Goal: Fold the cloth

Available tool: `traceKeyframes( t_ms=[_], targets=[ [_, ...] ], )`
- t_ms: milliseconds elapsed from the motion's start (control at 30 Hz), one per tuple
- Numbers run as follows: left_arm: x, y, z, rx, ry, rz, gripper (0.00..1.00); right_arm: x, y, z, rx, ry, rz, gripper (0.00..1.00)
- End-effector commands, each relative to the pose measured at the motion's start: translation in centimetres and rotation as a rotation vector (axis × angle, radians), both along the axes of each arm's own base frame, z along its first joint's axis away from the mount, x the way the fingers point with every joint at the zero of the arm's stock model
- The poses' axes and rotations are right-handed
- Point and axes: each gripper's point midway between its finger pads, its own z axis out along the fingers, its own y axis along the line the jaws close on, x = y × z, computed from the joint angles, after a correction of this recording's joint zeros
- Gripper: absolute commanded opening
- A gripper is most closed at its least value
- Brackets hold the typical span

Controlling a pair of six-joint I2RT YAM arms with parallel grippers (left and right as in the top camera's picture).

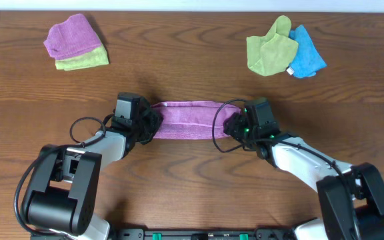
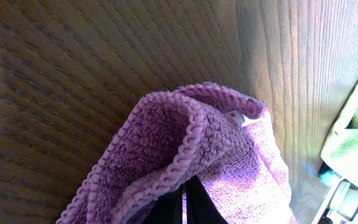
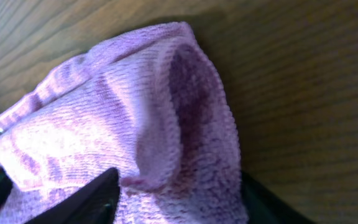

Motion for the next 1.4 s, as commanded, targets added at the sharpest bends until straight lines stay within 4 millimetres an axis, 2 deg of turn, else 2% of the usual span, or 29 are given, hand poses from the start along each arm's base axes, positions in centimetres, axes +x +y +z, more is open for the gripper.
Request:
traceKeyframes(
  t_ms=[0, 133, 233, 400, 633, 767, 900, 1200, 1367],
  targets=[
    [0.4, 0.0, -0.3, 0.016, 0.003, 0.007, 0.06, -0.7, -0.4, -1.6, -0.037, 0.045, -0.018, 0.49],
    [0.4, 0.1, -0.3, 0.016, 0.003, 0.007, 0.06, -0.4, -1.2, -1.9, -0.077, 0.034, -0.041, 0.27],
    [0.4, 0.1, -0.3, 0.016, 0.003, 0.007, 0.06, 0.6, -1.2, -1.4, -0.102, -0.024, -0.016, 0.01],
    [0.4, 0.0, -0.2, 0.011, 0.004, 0.003, 0.06, 1.8, 0.3, -0.1, -0.038, -0.098, 0.035, 0.01],
    [0.4, 0.0, -0.2, 0.015, 0.002, 0.003, 0.06, 2.0, 2.0, 2.0, 0.031, -0.151, 0.104, 0.01],
    [0.4, 0.1, -0.2, 0.016, 0.001, 0.005, 0.06, 2.5, 2.4, 5.5, 0.041, -0.257, 0.137, 0.02],
    [0.7, 0.0, 0.0, 0.017, -0.007, 0.006, 0.06, 2.6, 2.7, 7.8, 0.069, -0.311, 0.146, 0.01],
    [1.7, -0.2, 0.9, 0.020, -0.043, -0.008, 0.06, 1.8, 7.4, 10.4, 0.121, -0.413, 0.274, 0.01],
    [1.4, -0.1, 0.7, 0.027, -0.030, -0.014, 0.06, 1.6, 9.0, 11.0, 0.112, -0.437, 0.325, 0.01]
  ],
)
